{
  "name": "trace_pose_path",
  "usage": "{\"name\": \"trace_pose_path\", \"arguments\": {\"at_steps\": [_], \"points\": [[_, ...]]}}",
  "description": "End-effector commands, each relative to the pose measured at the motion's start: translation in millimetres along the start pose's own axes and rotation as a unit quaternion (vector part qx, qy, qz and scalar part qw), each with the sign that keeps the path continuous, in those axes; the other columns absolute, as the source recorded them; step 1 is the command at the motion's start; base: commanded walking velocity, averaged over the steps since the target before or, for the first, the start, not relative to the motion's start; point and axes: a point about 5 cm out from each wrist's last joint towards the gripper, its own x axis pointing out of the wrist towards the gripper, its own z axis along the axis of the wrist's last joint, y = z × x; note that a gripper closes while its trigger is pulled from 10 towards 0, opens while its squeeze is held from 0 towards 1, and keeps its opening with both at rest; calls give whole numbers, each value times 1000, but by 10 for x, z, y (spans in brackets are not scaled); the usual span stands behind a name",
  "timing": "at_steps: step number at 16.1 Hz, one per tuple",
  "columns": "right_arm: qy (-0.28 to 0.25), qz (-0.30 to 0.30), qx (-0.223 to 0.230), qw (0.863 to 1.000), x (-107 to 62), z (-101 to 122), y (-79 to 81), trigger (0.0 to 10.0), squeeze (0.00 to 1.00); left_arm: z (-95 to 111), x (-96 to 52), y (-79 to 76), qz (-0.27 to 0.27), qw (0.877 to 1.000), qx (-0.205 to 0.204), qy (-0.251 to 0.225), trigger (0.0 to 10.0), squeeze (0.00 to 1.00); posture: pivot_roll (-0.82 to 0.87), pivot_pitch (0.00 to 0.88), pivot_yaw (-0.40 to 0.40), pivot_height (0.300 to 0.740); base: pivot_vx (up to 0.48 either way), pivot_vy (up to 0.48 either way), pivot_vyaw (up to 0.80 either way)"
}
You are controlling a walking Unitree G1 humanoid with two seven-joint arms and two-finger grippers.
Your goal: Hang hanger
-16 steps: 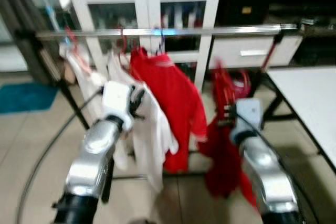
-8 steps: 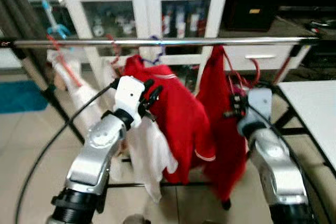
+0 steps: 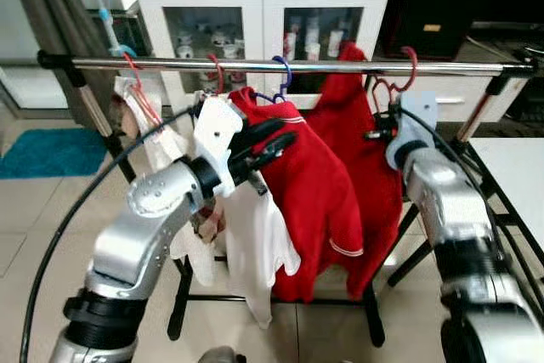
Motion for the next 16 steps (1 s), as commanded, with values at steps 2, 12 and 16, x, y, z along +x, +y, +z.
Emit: {"name": "trace_pose_path", "arguments": {"at_steps": [2, 12, 16], "points": [[0, -14, 14, 1000, 141, 135, -70, 10000, 0, 40, -35, -163, -93, 995, -11, 21, 10000, 0, 133, 0, 37, 740, 0, 0, 0], [93, -6, -29, 995, 301, -81, -127, 10000, 776, -69, -122, -189, -97, 992, -10, 77, 10000, 0, 153, 19, 33, 740, 0, 0, 0], [16, 38, -15, 999, 160, 76, -285, 10000, 1000, -116, -116, -162, -73, 995, -22, 66, 10000, 0, 132, 12, 62, 740, 0, 0, 0]]}}
